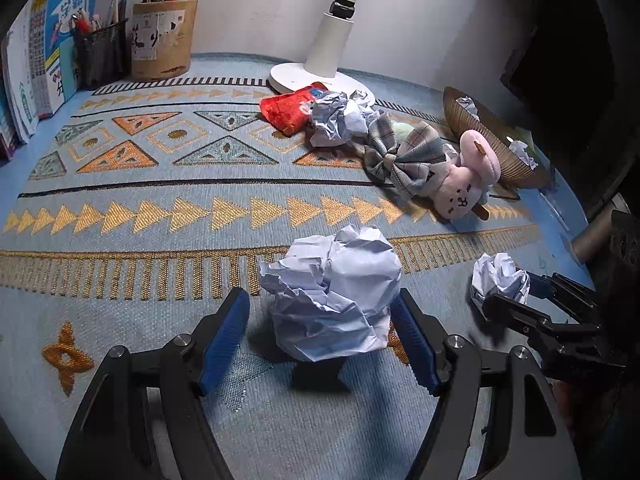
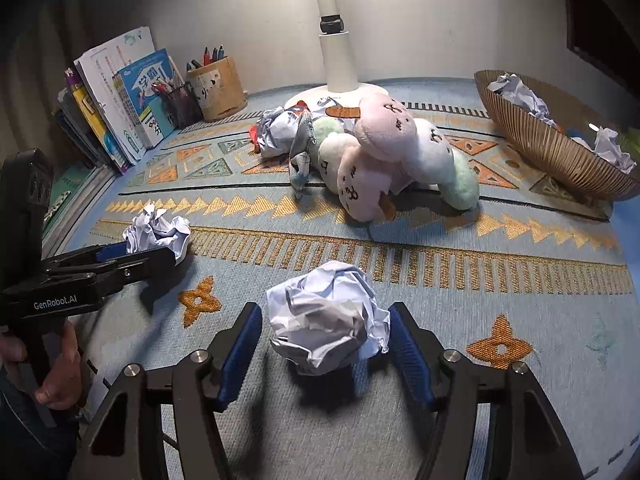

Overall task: Organize objects
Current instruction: 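Carry both paper balls to the glass bowl and open both tools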

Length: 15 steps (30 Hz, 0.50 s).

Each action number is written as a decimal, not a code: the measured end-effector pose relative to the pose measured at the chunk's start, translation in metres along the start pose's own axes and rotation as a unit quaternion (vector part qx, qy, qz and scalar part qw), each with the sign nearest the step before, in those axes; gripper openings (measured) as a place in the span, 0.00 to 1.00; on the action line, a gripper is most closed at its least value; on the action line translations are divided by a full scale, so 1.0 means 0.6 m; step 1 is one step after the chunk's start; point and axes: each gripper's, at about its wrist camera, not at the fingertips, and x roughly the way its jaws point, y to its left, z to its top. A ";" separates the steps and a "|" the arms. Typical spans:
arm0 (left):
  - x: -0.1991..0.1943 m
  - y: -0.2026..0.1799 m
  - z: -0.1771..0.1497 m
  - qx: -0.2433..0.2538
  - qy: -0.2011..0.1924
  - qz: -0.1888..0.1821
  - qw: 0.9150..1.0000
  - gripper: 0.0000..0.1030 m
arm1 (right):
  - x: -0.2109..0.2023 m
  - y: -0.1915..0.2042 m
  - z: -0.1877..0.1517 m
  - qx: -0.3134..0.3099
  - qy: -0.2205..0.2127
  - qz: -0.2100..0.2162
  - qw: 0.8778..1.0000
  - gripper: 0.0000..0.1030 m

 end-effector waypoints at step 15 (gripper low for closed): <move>-0.043 -0.052 0.020 0.045 -0.054 -0.012 0.997 0.55 | -0.015 -0.001 0.003 0.004 -0.009 0.026 1.000 0.49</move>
